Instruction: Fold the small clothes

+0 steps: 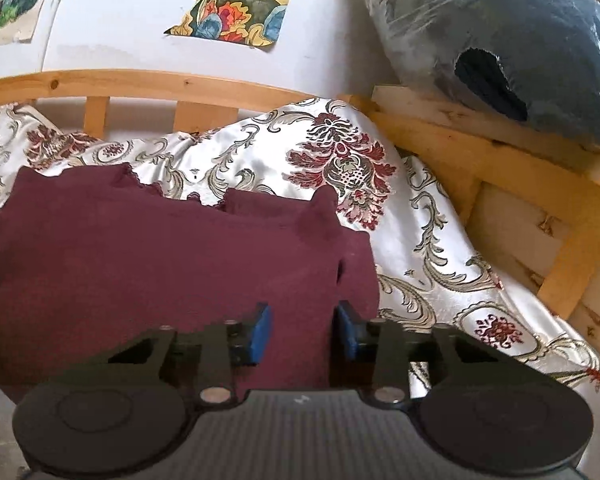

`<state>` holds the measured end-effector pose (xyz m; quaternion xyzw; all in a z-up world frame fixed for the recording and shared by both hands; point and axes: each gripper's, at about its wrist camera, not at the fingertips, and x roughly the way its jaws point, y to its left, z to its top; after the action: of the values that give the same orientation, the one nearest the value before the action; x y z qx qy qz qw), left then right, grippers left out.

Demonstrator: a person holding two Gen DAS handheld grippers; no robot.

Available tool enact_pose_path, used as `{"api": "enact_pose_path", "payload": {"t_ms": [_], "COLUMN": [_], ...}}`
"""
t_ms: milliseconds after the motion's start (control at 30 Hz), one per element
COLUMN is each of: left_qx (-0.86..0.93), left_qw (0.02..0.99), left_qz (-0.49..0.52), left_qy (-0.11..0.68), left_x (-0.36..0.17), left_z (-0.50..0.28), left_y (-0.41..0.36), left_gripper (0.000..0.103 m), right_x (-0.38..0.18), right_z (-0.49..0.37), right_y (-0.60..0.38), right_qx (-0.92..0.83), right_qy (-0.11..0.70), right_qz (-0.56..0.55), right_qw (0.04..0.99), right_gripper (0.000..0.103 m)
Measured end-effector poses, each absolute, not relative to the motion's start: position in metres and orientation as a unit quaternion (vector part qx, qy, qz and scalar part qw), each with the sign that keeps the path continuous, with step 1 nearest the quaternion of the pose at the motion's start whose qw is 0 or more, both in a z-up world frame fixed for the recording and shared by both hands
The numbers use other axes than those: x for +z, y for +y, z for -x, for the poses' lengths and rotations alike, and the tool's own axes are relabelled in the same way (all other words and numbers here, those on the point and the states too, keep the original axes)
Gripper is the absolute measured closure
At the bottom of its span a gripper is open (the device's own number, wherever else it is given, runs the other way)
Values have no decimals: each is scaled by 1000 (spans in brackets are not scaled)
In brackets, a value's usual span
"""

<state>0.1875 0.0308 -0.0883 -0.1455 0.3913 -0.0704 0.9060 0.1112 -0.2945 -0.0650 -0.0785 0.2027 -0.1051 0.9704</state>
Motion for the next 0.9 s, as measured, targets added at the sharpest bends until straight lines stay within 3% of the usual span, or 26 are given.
{"api": "enact_pose_path", "payload": {"t_ms": [33, 167, 633, 700, 767, 900], "left_qx": [-70, -71, -78, -74, -72, -70], "left_qw": [906, 905, 898, 900, 902, 902], "left_qz": [145, 146, 158, 150, 142, 143], "left_qy": [392, 392, 403, 401, 400, 402], "left_x": [-88, -88, -87, -88, -88, -86], "left_z": [-188, -188, -191, -191, -191, -190], "left_y": [31, 32, 35, 32, 30, 30], "left_gripper": [1, 1, 1, 1, 1, 1], "right_x": [-65, -59, -58, -56, -55, -54], "right_z": [-111, -107, -103, -100, -98, -95], "right_y": [-296, -302, -301, -300, -297, -287], "right_qx": [-108, -113, -118, -111, -105, -96], "right_qy": [204, 201, 224, 216, 207, 192], "right_qz": [77, 67, 75, 73, 77, 103], "right_qw": [970, 971, 964, 967, 970, 971], "right_gripper": [90, 94, 93, 77, 51, 41]}}
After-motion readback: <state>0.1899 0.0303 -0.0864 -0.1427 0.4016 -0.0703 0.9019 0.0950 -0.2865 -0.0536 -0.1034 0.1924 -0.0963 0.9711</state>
